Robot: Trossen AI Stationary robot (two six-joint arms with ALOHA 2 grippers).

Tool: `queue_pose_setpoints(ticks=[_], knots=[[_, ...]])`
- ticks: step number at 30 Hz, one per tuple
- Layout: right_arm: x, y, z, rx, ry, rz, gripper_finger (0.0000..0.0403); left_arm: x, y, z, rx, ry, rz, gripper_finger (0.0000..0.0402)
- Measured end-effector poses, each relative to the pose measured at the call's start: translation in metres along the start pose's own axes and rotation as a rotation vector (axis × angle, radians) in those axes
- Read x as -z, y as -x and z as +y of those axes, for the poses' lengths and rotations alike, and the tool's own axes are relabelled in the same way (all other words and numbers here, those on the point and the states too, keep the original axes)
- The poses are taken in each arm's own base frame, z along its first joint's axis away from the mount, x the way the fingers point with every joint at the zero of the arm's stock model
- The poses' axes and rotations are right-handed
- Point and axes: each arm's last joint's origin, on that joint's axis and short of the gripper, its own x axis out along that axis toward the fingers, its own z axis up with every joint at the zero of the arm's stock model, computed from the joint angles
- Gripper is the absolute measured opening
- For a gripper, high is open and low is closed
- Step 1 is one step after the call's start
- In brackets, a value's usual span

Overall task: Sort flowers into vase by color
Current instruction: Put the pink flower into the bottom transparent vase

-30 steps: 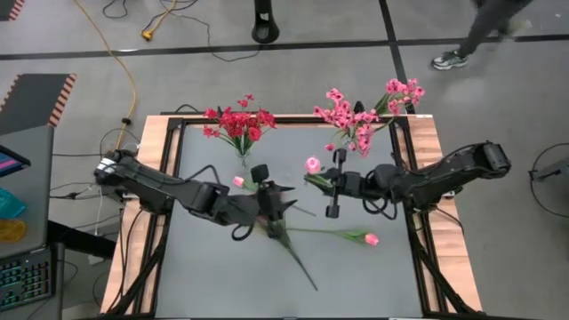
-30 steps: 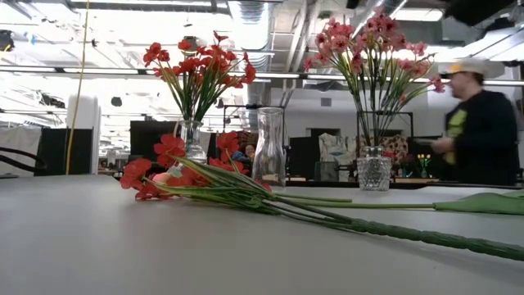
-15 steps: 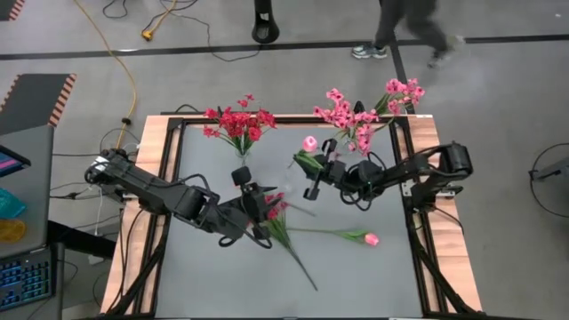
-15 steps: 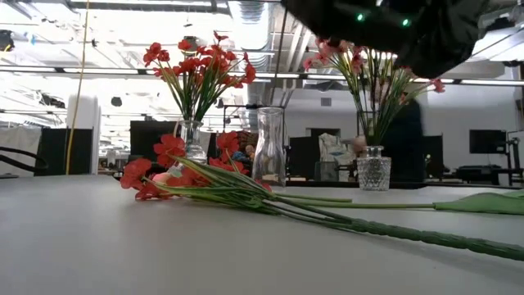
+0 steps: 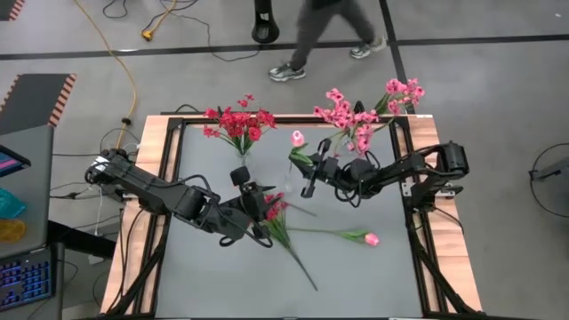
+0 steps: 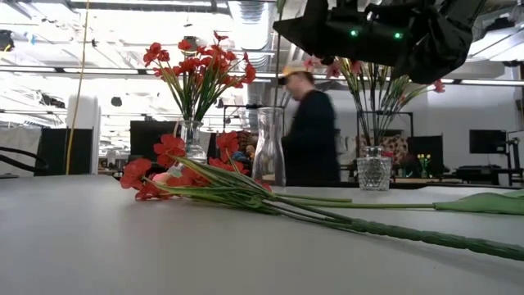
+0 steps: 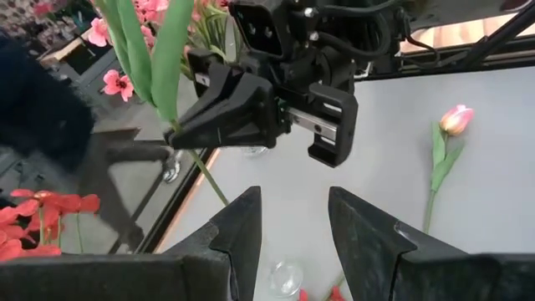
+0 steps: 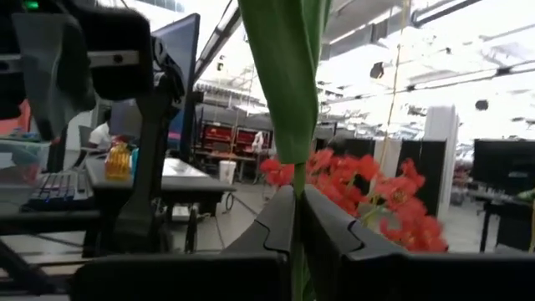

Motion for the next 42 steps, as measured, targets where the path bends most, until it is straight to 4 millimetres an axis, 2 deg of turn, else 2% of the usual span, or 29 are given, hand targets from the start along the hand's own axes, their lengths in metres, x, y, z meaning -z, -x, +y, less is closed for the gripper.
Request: queue_pose_setpoints(ticks=[15,19,27,32,36,42], knots=[[0.010,0.001,0.002,-0.025,0.017,0.105,0.0054,0.004,0.000,0.001,-0.004,0.024,0.033,0.0128],[0.014,0.001,0.002,-0.004,0.031,0.152,0.0087,0.005,0.000,0.000,0.011,0.028,0.036,0.0128],[0.017,0.002,-0.001,0.118,-0.016,0.193,0.0184,0.005,0.000,-0.001,0.047,0.055,0.044,0.0128],[0.017,0.004,-0.001,0.131,-0.027,0.285,0.0235,0.007,0.001,-0.001,0.045,0.098,0.060,0.0128],[0.014,0.007,-0.002,0.129,-0.067,0.355,0.0254,0.012,0.001,0.000,0.040,0.111,0.103,0.0128],[0.009,0.012,-0.005,0.127,-0.083,0.448,0.0256,0.017,0.001,0.001,0.027,0.147,0.139,0.0128]])
